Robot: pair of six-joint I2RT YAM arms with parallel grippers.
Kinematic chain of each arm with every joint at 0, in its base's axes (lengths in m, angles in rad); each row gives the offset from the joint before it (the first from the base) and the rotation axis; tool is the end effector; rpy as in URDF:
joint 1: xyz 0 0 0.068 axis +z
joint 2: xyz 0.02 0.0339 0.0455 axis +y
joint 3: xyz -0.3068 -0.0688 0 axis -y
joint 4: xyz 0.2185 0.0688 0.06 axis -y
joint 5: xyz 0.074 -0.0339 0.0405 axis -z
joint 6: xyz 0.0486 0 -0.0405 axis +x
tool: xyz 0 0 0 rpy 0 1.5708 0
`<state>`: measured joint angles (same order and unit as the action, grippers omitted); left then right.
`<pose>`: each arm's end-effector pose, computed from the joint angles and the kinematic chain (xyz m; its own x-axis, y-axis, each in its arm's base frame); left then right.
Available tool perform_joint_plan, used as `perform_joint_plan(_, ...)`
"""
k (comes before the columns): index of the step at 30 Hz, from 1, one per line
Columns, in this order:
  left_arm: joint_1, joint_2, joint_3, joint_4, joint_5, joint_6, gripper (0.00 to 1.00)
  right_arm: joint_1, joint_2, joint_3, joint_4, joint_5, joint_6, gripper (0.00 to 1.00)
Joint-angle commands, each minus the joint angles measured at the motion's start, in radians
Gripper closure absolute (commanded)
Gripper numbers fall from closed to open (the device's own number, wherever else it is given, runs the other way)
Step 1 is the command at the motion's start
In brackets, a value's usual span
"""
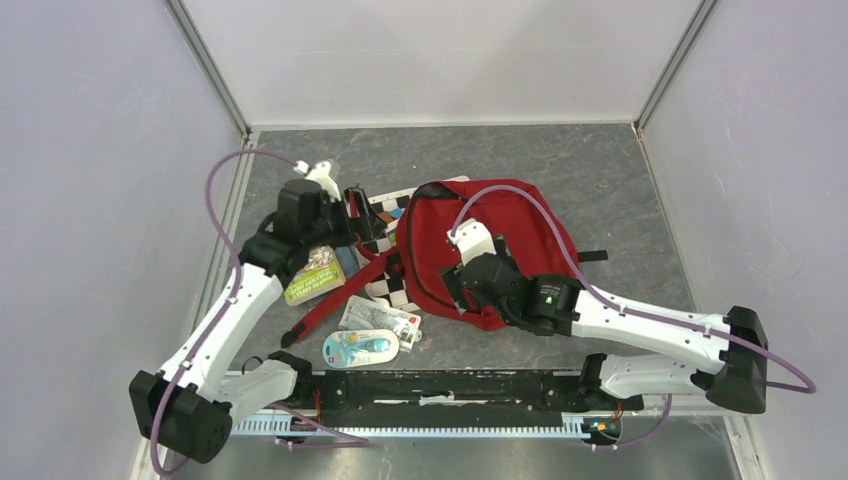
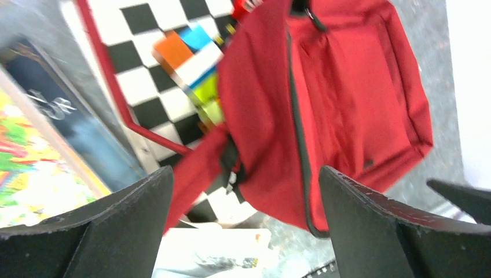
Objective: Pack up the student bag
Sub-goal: Unzip the student bag at the center of the board.
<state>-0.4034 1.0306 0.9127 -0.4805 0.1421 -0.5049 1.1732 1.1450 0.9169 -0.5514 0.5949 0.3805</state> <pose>0.1694 -0.0798 0.3417 -0.6935 -0.2246 -0.6845 0.1837 0.8636 -0.4695 0.1029 0.1747 0.3216 -0.4790 -0.3462 -0.8067 -0.4646 0.8797 -0.1016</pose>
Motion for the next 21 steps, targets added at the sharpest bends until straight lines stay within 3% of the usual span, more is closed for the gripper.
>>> perform_joint_plan(1, 0.149, 0.053, 0.106, -0.083, 0.044, 0.178, 0.00, -0.004, 0.059, 0.077, 0.174, -0.053, -0.040, 0.10)
perform_joint_plan(4, 0.232, 0.062, 0.111, -0.046, 0.017, 0.202, 0.00, -0.004, 0.144, 0.138, 0.236, -0.093, -0.049, 0.10)
perform_joint_plan(8, 0.245, 0.011, 0.036, 0.019, -0.107, 0.219, 0.00, -0.009, 0.278, 0.248, 0.246, -0.101, -0.064, 0.12)
perform_joint_plan(11, 0.248, -0.028, -0.010, 0.048, -0.109, 0.194, 0.00, -0.032, 0.373, 0.318, 0.247, -0.100, -0.073, 0.13)
perform_joint_plan(16, 0.250, -0.048, -0.021, 0.040, -0.139, 0.201, 0.00, -0.100, 0.493, 0.392, 0.236, -0.165, -0.057, 0.25)
perform_joint_plan(21, 0.250, -0.048, -0.028, 0.025, -0.131, 0.197, 0.00, -0.127, 0.508, 0.394, 0.229, -0.171, -0.057, 0.39)
